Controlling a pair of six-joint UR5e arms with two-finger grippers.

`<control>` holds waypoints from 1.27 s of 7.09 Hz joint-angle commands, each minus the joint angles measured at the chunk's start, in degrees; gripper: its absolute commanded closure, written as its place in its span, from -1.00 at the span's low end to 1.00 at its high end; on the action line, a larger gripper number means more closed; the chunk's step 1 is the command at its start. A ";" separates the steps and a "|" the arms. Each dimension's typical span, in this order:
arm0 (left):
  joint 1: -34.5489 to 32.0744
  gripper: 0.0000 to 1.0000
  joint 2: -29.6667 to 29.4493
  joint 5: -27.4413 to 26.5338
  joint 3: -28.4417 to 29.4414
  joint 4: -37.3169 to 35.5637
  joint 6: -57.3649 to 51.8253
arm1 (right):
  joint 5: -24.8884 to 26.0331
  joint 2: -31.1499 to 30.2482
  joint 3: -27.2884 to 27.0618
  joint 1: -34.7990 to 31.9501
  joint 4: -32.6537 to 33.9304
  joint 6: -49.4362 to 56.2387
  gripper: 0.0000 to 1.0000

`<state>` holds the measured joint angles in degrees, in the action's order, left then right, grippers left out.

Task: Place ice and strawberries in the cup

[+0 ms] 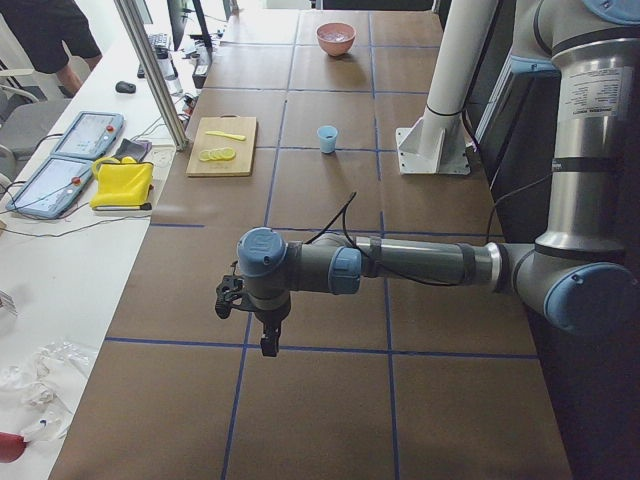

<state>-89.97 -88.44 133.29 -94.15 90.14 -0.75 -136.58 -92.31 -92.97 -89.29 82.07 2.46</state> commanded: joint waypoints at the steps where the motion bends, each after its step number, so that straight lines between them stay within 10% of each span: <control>1: -0.73 -1.00 0.29 0.56 0.20 0.21 -0.31 | 0.00 -0.15 0.07 -0.01 0.02 0.00 -0.99; 9: -0.74 -1.00 0.46 2.94 6.26 8.12 0.31 | 0.00 0.03 0.07 -0.01 0.02 0.00 -0.99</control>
<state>-90.77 -87.89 136.31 -88.12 98.13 -0.59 -136.58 -92.29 -92.90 -89.30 82.09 2.46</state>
